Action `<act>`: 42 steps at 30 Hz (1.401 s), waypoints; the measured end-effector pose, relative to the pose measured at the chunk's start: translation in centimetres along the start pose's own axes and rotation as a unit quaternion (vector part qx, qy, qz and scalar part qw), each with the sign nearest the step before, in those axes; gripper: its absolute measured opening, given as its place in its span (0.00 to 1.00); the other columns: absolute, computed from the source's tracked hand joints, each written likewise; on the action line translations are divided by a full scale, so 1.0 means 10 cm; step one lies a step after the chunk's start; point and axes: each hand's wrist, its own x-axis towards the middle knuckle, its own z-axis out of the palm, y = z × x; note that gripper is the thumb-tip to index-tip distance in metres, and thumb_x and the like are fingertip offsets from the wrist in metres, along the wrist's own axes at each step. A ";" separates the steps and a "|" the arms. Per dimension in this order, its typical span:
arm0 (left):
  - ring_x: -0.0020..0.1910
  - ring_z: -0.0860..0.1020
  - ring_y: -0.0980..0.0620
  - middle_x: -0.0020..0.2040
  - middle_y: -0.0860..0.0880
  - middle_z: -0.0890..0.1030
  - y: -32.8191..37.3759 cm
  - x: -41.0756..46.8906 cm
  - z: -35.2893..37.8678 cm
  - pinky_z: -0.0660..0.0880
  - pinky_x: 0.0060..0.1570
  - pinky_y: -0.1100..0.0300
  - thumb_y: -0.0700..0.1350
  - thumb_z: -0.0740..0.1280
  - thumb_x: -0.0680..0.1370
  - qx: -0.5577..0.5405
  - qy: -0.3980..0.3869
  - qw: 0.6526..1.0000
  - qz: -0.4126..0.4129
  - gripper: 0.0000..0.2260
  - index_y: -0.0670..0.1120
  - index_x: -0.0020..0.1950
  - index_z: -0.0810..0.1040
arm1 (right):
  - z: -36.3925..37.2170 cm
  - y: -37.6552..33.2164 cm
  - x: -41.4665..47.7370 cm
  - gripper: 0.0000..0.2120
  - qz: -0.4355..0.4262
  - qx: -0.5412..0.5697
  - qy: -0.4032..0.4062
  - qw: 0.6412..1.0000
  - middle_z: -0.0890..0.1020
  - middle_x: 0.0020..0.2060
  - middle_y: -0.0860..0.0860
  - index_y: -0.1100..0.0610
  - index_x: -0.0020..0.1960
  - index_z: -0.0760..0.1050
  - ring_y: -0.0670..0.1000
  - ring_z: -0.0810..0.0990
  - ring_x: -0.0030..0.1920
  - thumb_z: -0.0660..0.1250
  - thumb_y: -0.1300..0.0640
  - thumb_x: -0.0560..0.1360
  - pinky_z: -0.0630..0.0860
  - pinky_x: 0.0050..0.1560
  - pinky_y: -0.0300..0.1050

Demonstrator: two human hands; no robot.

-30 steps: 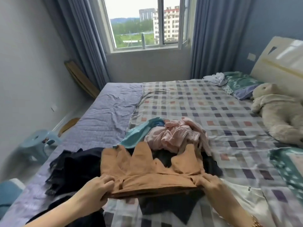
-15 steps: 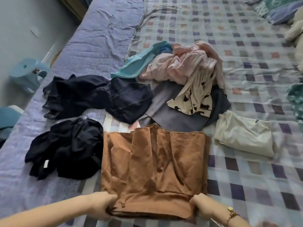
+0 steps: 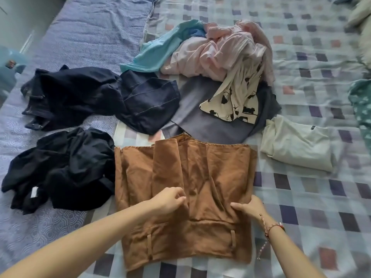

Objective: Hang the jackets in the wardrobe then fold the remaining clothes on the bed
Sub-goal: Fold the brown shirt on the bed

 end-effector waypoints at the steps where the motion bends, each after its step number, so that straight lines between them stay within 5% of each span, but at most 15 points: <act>1: 0.50 0.78 0.50 0.54 0.48 0.81 0.01 0.01 -0.04 0.70 0.48 0.63 0.49 0.59 0.79 -0.016 0.003 1.000 0.002 0.12 0.47 0.57 0.77 | 0.00 -0.07 -0.06 0.32 -0.037 -0.014 0.000 0.999 0.76 0.61 0.60 0.65 0.64 0.68 0.58 0.75 0.60 0.76 0.57 0.66 0.72 0.60 0.48; 4: 0.46 0.80 0.47 0.49 0.49 0.82 -0.08 -0.08 -0.18 0.74 0.48 0.57 0.54 0.59 0.79 -0.218 0.001 0.976 -0.015 0.14 0.46 0.50 0.79 | 0.19 -0.44 -0.44 0.30 -0.189 -0.037 -0.022 0.981 0.72 0.64 0.53 0.61 0.72 0.61 0.55 0.70 0.66 0.68 0.61 0.72 0.65 0.63 0.41; 8: 0.47 0.81 0.48 0.50 0.44 0.83 -0.44 -0.31 -0.46 0.76 0.43 0.58 0.59 0.51 0.80 -0.501 0.025 0.858 -0.107 0.24 0.44 0.53 0.79 | 0.86 -1.11 -1.01 0.23 -0.359 -0.046 -0.073 0.929 0.79 0.55 0.48 0.53 0.67 0.65 0.54 0.78 0.58 0.64 0.57 0.73 0.73 0.56 0.43; 10: 0.43 0.81 0.46 0.47 0.42 0.82 -0.65 -0.40 -0.51 0.77 0.36 0.57 0.62 0.47 0.79 -0.590 0.057 0.793 -0.137 0.29 0.41 0.54 0.77 | 1.30 -1.28 -1.12 0.22 -0.402 -0.073 -0.092 0.908 0.80 0.55 0.54 0.53 0.65 0.64 0.57 0.78 0.56 0.64 0.56 0.73 0.75 0.56 0.50; 13: 0.41 0.81 0.41 0.42 0.38 0.83 -1.09 -0.57 -0.50 0.78 0.37 0.53 0.64 0.46 0.78 -0.704 0.115 0.684 -0.153 0.34 0.37 0.53 0.77 | 2.00 -1.41 -1.27 0.27 -0.388 -0.125 -0.222 0.886 0.76 0.58 0.55 0.54 0.70 0.59 0.56 0.76 0.57 0.64 0.52 0.74 0.73 0.58 0.46; 15: 0.45 0.79 0.41 0.43 0.38 0.82 -1.36 -0.65 -0.42 0.75 0.43 0.49 0.66 0.48 0.77 -0.717 0.138 0.661 -0.176 0.34 0.37 0.53 0.76 | 2.26 -1.35 -1.34 0.18 -0.414 -0.137 -0.245 0.866 0.77 0.53 0.54 0.53 0.63 0.68 0.54 0.76 0.53 0.62 0.51 0.74 0.74 0.57 0.50; 17: 0.46 0.81 0.44 0.44 0.41 0.83 -1.49 -0.69 -0.31 0.77 0.45 0.52 0.63 0.54 0.77 -0.692 0.140 0.682 -0.191 0.27 0.40 0.55 0.77 | 2.26 -1.19 -1.27 0.12 -0.424 -0.124 -0.189 0.877 0.78 0.52 0.53 0.55 0.57 0.74 0.52 0.75 0.54 0.60 0.55 0.76 0.71 0.58 0.47; 20: 0.46 0.82 0.48 0.48 0.45 0.83 -1.49 -0.71 -0.08 0.78 0.46 0.57 0.53 0.68 0.74 -0.562 0.148 0.782 -0.225 0.22 0.38 0.59 0.77 | 2.08 -0.87 -1.02 0.09 -0.408 -0.062 0.005 0.911 0.78 0.48 0.53 0.58 0.51 0.77 0.53 0.76 0.51 0.62 0.64 0.73 0.71 0.57 0.45; 23: 0.47 0.75 0.51 0.50 0.46 0.78 -1.39 -0.75 0.15 0.68 0.45 0.63 0.47 0.66 0.77 -0.420 0.164 0.856 -0.251 0.17 0.36 0.60 0.76 | 1.87 -0.63 -0.74 0.10 -0.260 -0.007 0.150 0.954 0.75 0.51 0.57 0.61 0.52 0.74 0.58 0.74 0.54 0.68 0.64 0.71 0.69 0.58 0.49; 28: 0.51 0.79 0.43 0.41 0.47 0.79 -1.40 -0.78 0.34 0.69 0.45 0.60 0.47 0.65 0.78 -0.451 0.201 0.824 -0.278 0.14 0.37 0.54 0.80 | 1.82 -0.45 -0.65 0.37 -0.018 0.166 0.008 0.986 0.71 0.58 0.56 0.62 0.64 0.61 0.56 0.72 0.58 0.78 0.51 0.65 0.69 0.63 0.51; 30: 0.55 0.76 0.41 0.46 0.45 0.78 -1.38 -0.78 0.40 0.70 0.47 0.57 0.49 0.67 0.76 -0.358 0.251 0.838 -0.327 0.12 0.41 0.51 0.78 | 1.88 -0.41 -0.71 0.36 0.009 0.202 -0.051 0.978 0.72 0.56 0.54 0.61 0.63 0.61 0.53 0.73 0.54 0.78 0.53 0.65 0.71 0.60 0.48; 33: 0.64 0.68 0.41 0.62 0.41 0.71 -1.33 -0.79 0.36 0.66 0.62 0.53 0.50 0.75 0.69 -0.338 0.301 0.825 -0.338 0.29 0.40 0.64 0.69 | 1.86 -0.39 -0.73 0.23 -0.002 0.203 -0.065 0.977 0.79 0.52 0.55 0.65 0.58 0.73 0.52 0.77 0.47 0.76 0.58 0.68 0.72 0.51 0.44; 38: 0.52 0.77 0.48 0.57 0.42 0.79 -1.36 -0.79 0.41 0.73 0.54 0.58 0.56 0.78 0.61 -0.456 0.152 0.836 -0.266 0.34 0.40 0.61 0.76 | 1.67 -0.23 -0.76 0.23 0.014 0.234 -0.100 0.967 0.82 0.46 0.52 0.62 0.56 0.77 0.50 0.80 0.46 0.78 0.56 0.65 0.75 0.50 0.44; 40: 0.52 0.79 0.46 0.53 0.42 0.81 -1.48 -0.74 0.55 0.75 0.56 0.54 0.63 0.78 0.48 -0.506 0.112 0.802 -0.296 0.44 0.41 0.58 0.78 | 1.63 -0.10 -0.81 0.33 0.039 0.203 -0.152 0.967 0.84 0.47 0.52 0.60 0.54 0.77 0.51 0.82 0.48 0.81 0.48 0.55 0.76 0.51 0.43; 42: 0.47 0.81 0.47 0.47 0.43 0.83 -1.51 -0.75 0.55 0.77 0.51 0.54 0.59 0.78 0.51 -0.533 0.068 0.786 -0.307 0.38 0.40 0.55 0.79 | 1.60 0.02 -0.83 0.38 0.048 0.182 -0.182 0.965 0.85 0.44 0.54 0.64 0.51 0.79 0.52 0.83 0.45 0.79 0.48 0.45 0.78 0.44 0.40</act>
